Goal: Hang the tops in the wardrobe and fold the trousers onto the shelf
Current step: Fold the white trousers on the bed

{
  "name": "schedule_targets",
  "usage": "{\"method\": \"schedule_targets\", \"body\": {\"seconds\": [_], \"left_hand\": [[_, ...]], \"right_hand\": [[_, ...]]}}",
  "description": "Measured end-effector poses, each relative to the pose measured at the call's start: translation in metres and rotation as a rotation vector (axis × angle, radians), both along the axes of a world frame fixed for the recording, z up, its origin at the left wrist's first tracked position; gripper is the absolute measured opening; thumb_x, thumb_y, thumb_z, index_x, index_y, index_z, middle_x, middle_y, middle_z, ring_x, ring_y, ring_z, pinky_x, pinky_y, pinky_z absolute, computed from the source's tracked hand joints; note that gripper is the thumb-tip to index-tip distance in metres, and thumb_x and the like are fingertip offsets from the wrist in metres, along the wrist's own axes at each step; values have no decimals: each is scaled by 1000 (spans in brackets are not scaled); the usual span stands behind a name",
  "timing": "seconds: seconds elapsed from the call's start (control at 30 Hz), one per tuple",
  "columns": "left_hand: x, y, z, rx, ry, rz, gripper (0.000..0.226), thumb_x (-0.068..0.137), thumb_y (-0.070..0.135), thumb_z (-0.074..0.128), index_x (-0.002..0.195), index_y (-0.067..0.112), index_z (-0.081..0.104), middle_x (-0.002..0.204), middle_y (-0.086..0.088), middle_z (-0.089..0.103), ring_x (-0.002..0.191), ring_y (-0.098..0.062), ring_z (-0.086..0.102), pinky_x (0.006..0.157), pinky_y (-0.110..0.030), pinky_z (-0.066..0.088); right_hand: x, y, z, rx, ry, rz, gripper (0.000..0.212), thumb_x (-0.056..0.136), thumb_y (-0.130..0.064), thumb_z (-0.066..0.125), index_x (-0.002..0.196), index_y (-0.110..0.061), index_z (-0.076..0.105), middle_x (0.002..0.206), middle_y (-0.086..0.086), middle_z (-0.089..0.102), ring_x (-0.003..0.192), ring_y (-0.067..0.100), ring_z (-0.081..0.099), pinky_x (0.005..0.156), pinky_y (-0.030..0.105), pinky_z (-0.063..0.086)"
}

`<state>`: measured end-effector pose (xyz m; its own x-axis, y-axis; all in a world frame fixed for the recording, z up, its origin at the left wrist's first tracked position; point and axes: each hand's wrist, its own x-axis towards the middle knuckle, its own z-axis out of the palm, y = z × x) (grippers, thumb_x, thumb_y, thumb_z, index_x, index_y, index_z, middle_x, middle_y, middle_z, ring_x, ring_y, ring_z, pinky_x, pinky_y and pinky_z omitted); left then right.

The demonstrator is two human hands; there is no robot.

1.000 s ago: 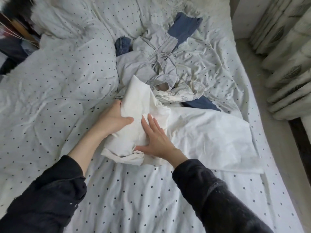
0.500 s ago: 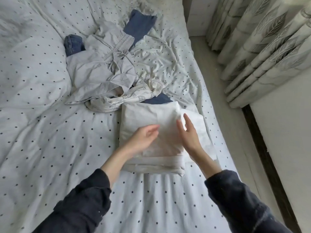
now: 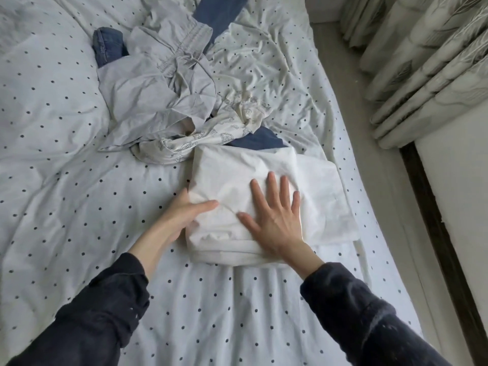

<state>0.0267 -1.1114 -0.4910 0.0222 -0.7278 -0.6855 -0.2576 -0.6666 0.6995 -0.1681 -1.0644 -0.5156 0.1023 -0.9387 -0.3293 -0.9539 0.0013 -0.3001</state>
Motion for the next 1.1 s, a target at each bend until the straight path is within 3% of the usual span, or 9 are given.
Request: {"method": "schedule_targets", "body": {"seconds": [0.13,0.27,0.37,0.5,0.67,0.73,0.83,0.97,1.1], "left_hand": [[-2,-9,28,-175,-103,12,49,77,1,72,119,16,51,105,3,64,90,-9,61,71,-20,48],[-4,-23,67,-298,-216,-42,49,76,4,72,119,15,50,114,-2,60,102,-18,58,82,-29,46],[-21,-31,94,-334,-255,-88,40,78,14,69,110,22,47,109,2,60,91,-11,58,79,-27,47],[-78,-29,117,-286,-121,-323,53,81,37,66,128,31,41,117,13,57,106,-9,56,95,-30,44],[-160,-9,90,-190,-241,-863,70,90,63,37,149,31,18,156,4,20,143,-18,19,117,-42,16],[-176,-1,73,-202,-414,-1084,64,95,60,22,150,30,14,159,6,7,145,-18,6,118,-44,4],[-176,11,49,-309,-651,-1306,58,97,56,13,150,34,8,158,9,-7,145,-11,-9,114,-52,-8],[-152,17,21,-498,-825,-1434,63,93,58,5,150,32,5,157,10,-14,140,-8,-24,116,-51,-6],[-122,8,6,-801,-857,-1438,58,91,44,21,141,21,42,150,7,35,139,-15,24,101,-62,35]], "right_hand": [[8,-4,2,15,-124,-37,85,75,-74,0,149,-33,-7,157,4,-18,144,30,-16,114,54,-2],[23,-20,5,53,-314,-20,77,86,-69,13,149,-32,-11,157,2,-19,144,27,-17,115,50,-3],[13,-34,14,130,-596,-122,62,99,-46,33,150,-31,3,159,0,-7,145,22,-13,118,40,-5],[-45,-33,42,254,-1028,-533,41,101,-31,40,141,-23,43,154,-5,25,143,12,21,116,31,20],[-127,-22,80,357,-1572,-844,60,96,-58,25,128,-17,54,129,5,60,116,22,58,101,41,44],[-141,-19,81,298,-1454,-893,63,94,-57,35,139,-15,43,140,6,50,127,18,49,107,35,37],[-146,-14,63,98,-787,-806,74,95,-42,50,151,-17,10,159,3,9,145,16,12,117,32,15],[-119,-9,37,114,-196,-472,59,98,-45,34,151,-27,12,159,3,-5,146,23,-2,116,50,9],[-95,7,6,172,-169,-403,56,98,-47,14,150,-30,6,159,1,-3,146,19,0,115,54,7]]}}
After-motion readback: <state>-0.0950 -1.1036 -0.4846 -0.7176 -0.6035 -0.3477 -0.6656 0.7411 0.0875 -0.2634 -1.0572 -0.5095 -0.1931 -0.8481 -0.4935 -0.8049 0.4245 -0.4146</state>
